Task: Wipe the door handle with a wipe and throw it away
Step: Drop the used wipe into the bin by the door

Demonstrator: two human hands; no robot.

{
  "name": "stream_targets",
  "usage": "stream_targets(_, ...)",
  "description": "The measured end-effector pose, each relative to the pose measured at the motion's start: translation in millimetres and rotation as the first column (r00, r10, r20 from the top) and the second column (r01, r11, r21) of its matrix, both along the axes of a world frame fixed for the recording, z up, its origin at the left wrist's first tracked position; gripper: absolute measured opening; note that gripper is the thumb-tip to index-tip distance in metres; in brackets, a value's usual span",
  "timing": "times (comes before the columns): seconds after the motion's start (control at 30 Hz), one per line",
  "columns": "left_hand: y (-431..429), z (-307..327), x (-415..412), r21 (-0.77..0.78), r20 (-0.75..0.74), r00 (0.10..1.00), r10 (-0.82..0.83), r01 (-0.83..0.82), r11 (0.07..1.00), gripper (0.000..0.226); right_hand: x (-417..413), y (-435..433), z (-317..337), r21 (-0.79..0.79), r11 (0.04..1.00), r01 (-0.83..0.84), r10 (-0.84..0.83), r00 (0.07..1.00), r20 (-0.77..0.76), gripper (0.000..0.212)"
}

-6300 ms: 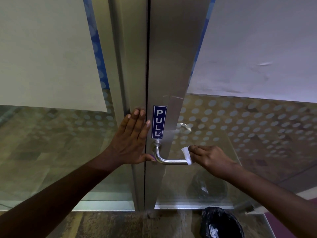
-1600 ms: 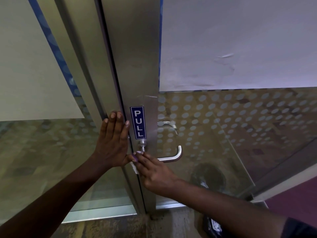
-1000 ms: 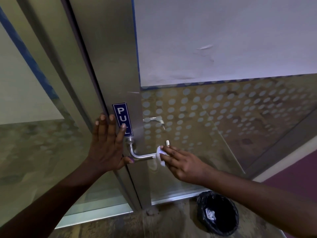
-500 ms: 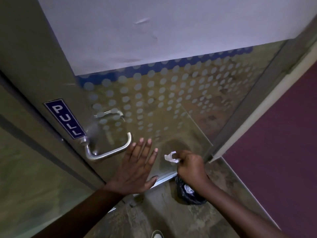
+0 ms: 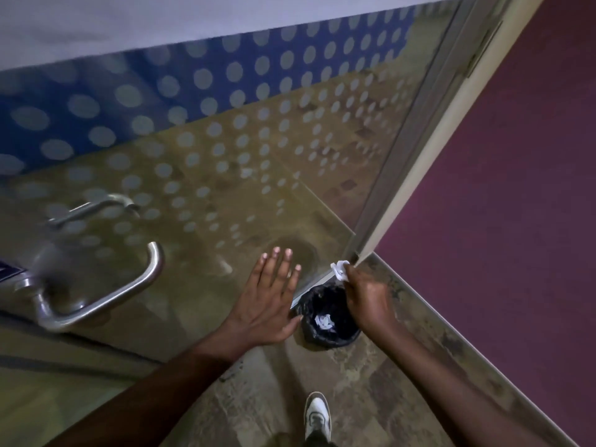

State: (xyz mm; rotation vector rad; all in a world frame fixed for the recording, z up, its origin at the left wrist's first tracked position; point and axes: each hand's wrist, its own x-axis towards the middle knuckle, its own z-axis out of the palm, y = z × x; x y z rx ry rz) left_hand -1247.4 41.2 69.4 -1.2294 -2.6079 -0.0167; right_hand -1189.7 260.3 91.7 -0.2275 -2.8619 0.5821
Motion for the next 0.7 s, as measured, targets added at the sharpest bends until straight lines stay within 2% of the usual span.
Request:
stream_targets(0.17,56.4,-58.9,-21.8,-0.052,0.142,0.990,0.006,0.002,0.999,0.101,-20.3,46.0,-76.2,0.076,0.996,0.041,-0.050,0.991,0.122,0.031)
stream_targets(0.27,92.9,-102.4,-32.5,-0.040,0.214,0.977,-0.018,0.027,0.999,0.094,-32.1,68.7,-116.6,-0.027,0.990,0.140,-0.138,0.987,0.078,0.006)
stream_targets(0.33,114.3,-133.6,-39.9,-0.089,0.251,0.968,0.002,0.022,0.996,0.093,-42.1,84.0,-146.3,-0.060,0.979,0.196,-0.189,0.975,0.114,0.015)
stream_targets(0.43,138.2,-188.4,-50.5,-0.159,0.322,0.946,0.040,0.012,0.987,0.089,-51.9,107.0,-199.7,0.028,0.999,0.033,-0.039,0.970,0.240,0.027)
stream_targets(0.57,162.0,-248.6,-57.2,-0.216,0.373,0.924,0.085,-0.003,0.976,0.086,-59.5,124.3,-261.1,-0.026,0.999,0.019,-0.005,0.897,0.442,0.028)
stream_targets(0.7,176.1,-293.2,-61.5,-0.258,0.402,0.906,0.131,-0.025,0.966,0.090,-63.5,127.6,-327.0,0.099,0.994,-0.055,-0.015,0.802,0.597,0.052)
